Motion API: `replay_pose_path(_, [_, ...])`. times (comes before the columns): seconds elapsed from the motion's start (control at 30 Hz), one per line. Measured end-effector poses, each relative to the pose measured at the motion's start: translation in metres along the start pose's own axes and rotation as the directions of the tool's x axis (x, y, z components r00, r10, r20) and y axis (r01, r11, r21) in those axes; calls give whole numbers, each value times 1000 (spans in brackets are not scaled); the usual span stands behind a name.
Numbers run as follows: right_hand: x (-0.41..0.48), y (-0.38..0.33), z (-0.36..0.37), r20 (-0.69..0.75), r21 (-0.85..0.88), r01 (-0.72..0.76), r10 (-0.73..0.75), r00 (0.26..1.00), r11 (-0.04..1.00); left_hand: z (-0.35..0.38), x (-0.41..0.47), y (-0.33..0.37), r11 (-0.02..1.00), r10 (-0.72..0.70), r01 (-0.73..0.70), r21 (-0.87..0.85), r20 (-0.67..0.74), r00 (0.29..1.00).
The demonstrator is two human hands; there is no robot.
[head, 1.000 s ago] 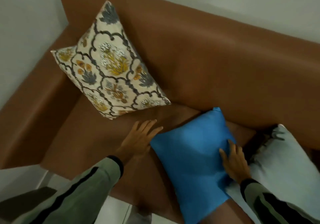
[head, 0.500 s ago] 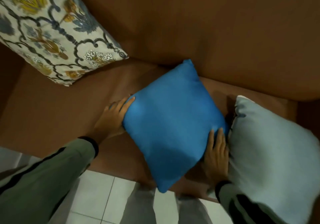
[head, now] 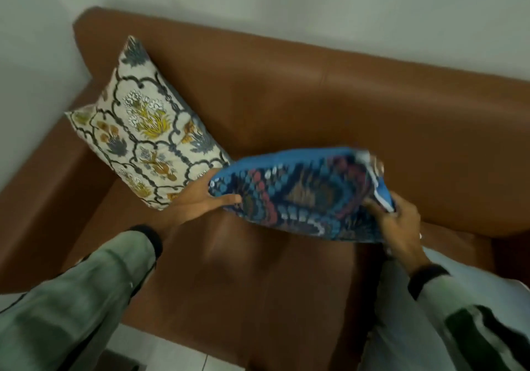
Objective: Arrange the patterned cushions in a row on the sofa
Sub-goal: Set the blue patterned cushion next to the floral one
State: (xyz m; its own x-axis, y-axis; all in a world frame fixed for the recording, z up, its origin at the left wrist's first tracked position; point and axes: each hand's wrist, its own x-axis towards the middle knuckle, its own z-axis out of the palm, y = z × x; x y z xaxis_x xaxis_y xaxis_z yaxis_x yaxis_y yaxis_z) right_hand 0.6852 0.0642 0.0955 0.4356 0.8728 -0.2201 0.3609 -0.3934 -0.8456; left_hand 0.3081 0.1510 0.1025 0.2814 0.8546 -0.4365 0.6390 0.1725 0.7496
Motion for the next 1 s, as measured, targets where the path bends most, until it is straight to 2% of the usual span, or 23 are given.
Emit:
replay_pose_path(0.1, [42,-34,11,-75,39,20,-17,997,999,-24,11,24,999,20,-15,48,-105,994])
replay_pose_path(0.2, [67,-49,25,-70,17,16,-14,997,1000,-44,22,26,983,5,33,181,-205,979])
replay_pose_path(0.33, [85,-40,50,-50,-92,-44,40,998,995,-49,36,11,953,13,62,297,-243,970])
replay_pose_path(0.4, [89,-28,61,-42,-146,-79,73,996,986,-44,47,-1,938,10,66,342,-214,977])
replay_pose_path(0.5, [93,-20,70,-60,-162,-67,58,996,985,-32,60,-20,829,14,118,546,-231,973])
replay_pose_path(0.57, [93,-22,71,-51,-202,-71,62,997,977,-21,57,-24,721,140,138,679,-338,931])
replay_pose_path(0.67, [90,-22,62,-66,-299,-54,36,997,953,-4,42,-21,671,386,54,739,-411,826])
replay_pose_path(0.73, [79,-15,49,-106,-357,-64,28,994,932,12,31,-15,630,508,-39,775,-374,776])
replay_pose_path(0.83, [54,11,19,-96,-464,-42,-3,995,885,53,17,-2,537,636,-206,818,-233,736])
replay_pose_path(0.9, [35,39,-5,-62,-545,-37,4,998,838,88,11,5,475,653,-271,837,-128,747])
replay_pose_path(1.0, [2,92,-43,1,-661,-36,49,999,750,143,0,13,421,586,-319,849,15,810])
